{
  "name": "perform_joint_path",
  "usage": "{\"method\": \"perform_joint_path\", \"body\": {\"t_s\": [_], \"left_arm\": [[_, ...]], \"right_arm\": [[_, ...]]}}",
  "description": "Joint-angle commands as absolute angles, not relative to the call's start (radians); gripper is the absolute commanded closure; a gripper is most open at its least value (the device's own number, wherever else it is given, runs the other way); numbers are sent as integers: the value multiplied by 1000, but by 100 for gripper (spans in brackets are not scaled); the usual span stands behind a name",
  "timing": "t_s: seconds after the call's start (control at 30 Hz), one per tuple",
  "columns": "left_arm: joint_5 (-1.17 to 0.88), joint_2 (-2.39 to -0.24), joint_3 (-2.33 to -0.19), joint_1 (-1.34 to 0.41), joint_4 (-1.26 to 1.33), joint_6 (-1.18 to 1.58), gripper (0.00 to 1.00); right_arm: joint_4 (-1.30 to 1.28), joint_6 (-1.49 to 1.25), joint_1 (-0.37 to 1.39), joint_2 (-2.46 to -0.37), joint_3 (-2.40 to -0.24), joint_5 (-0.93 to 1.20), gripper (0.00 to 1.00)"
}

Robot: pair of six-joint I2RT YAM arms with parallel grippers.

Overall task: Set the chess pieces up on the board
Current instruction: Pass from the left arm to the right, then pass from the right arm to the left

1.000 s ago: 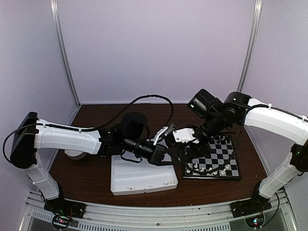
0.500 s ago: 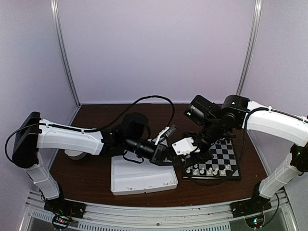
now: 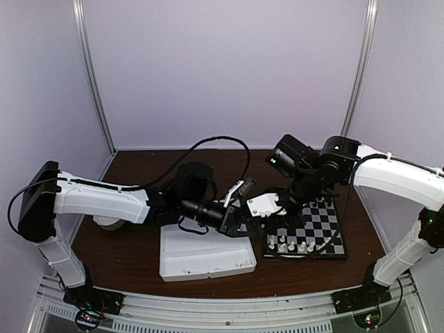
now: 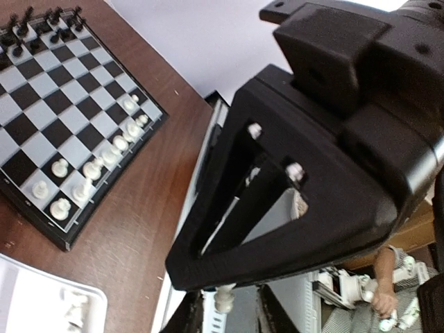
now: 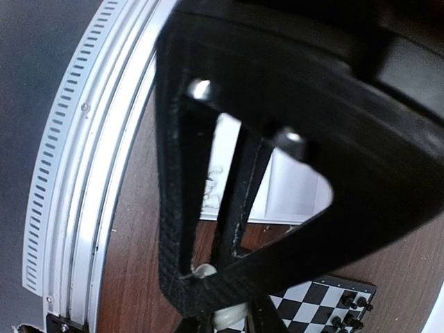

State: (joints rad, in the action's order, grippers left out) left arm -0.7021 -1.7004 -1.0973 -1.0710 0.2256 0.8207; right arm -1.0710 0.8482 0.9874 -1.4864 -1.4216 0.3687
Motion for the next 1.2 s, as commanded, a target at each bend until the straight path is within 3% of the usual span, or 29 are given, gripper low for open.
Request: {"method": "perform_joint_path", "body": {"t_s": [0.0, 0.23, 0.4, 0.63, 1.17], "left_arm": [[-581, -1641, -1053, -1062, 284, 793, 68], [-200, -1494, -911, -1094, 398, 652, 65], [-80, -1516, -906, -1138, 515, 546, 65], [-131, -1584, -976, -1142, 499, 539, 69], [-240, -1640, -997, -1146, 572, 595, 64]], "right_arm": [[-1023, 753, 916, -1454, -1399, 451, 92], [-970, 578, 748, -1424, -1337, 746, 92], [-908, 483, 709, -1413, -1268, 858, 91], [-882, 441, 675, -1427, -1268, 942, 90], [-856, 417, 672, -1430, -1255, 942, 90]]}}
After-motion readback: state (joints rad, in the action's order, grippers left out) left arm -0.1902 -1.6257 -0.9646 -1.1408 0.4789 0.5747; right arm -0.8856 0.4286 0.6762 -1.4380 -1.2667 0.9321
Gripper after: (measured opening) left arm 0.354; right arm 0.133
